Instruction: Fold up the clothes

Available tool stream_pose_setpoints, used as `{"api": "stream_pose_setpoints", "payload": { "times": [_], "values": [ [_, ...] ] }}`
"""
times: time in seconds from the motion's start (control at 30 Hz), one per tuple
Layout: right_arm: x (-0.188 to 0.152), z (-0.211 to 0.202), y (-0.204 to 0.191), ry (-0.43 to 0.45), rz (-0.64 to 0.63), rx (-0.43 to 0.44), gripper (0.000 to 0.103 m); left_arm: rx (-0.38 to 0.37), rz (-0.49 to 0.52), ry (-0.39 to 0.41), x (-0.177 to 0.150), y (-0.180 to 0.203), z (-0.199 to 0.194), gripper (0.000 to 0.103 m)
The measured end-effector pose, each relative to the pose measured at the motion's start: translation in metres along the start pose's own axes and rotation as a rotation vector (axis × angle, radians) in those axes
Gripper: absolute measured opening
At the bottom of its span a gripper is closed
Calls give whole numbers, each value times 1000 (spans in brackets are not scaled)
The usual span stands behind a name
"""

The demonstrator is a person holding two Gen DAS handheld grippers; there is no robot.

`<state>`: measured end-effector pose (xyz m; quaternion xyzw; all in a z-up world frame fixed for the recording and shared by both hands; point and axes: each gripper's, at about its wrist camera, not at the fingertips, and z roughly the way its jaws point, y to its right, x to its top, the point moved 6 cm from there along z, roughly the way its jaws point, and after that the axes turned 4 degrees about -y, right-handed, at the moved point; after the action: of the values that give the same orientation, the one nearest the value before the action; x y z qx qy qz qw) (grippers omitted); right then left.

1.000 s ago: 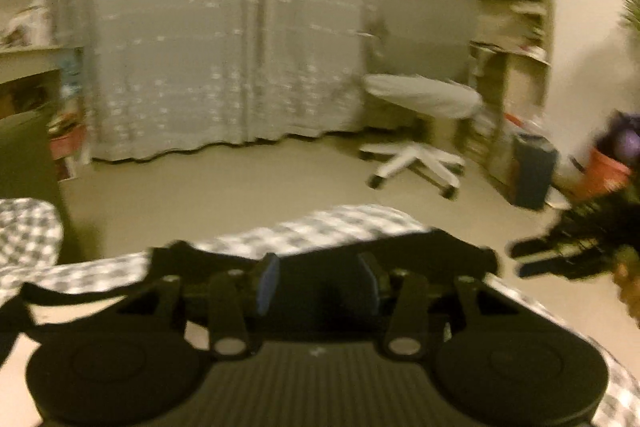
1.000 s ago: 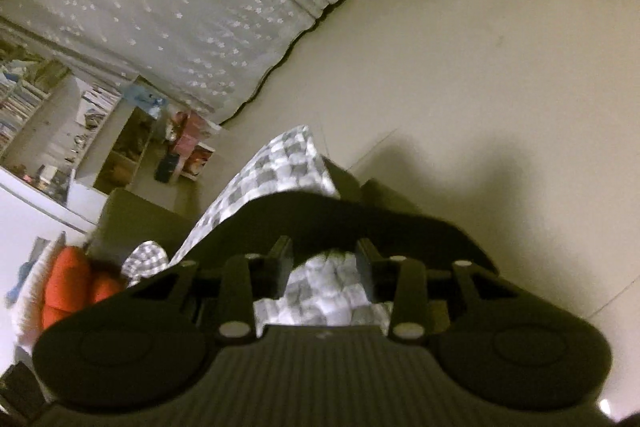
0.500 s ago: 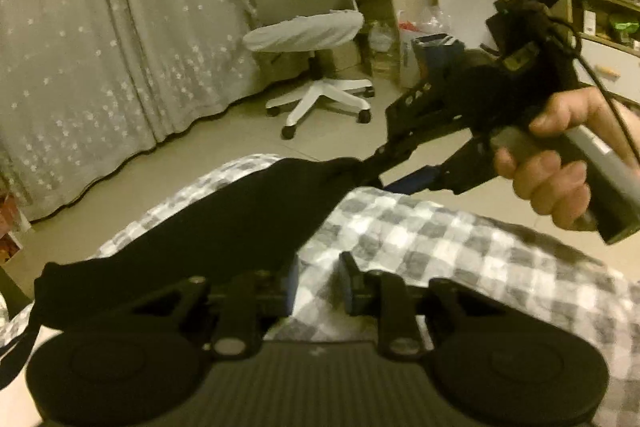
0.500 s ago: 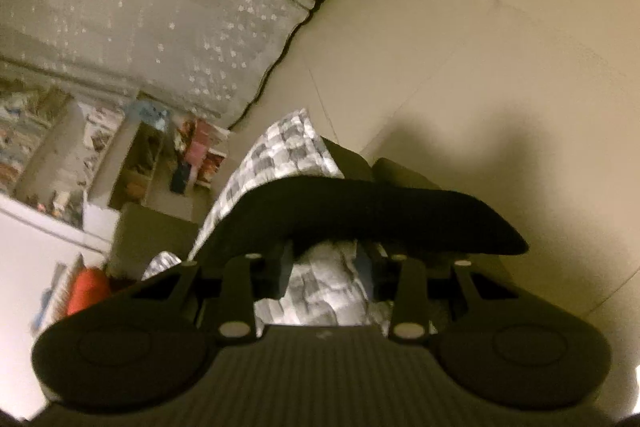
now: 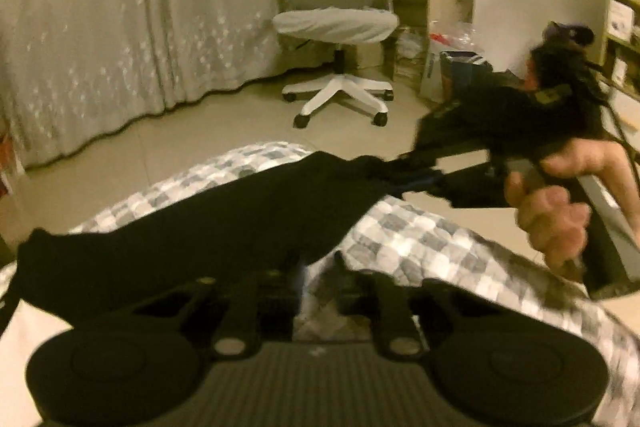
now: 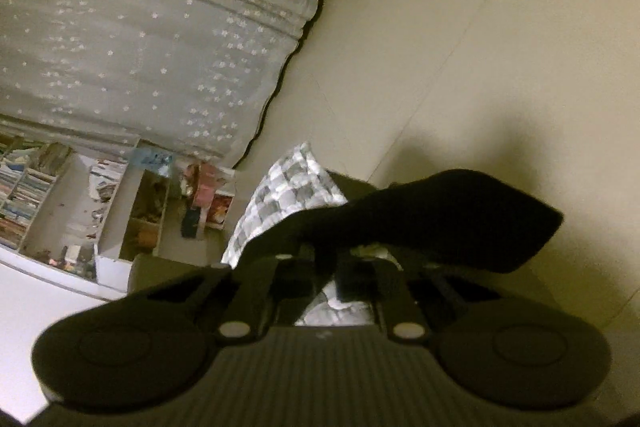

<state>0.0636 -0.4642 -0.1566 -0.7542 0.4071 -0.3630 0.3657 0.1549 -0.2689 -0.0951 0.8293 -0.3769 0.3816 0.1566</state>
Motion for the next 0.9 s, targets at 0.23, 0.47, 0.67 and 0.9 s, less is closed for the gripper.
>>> {"api": "stream_pose_setpoints", "payload": {
  "times": [0.23,0.47,0.67,0.9],
  "values": [
    [3,-35,-18,66,-133,-131,10,-144,-70,105,4,6,-24,0],
    [-13,-27,36,-29,-89,-287,10,-158,11,9,-14,26,-13,0],
    [-10,-48,49,-7,-43,-247,17,-119,8,45,-17,19,-36,9],
    [-23,-50,5,-31,-108,-189,18,-48,-92,71,-27,-6,-63,34]
  ]
}}
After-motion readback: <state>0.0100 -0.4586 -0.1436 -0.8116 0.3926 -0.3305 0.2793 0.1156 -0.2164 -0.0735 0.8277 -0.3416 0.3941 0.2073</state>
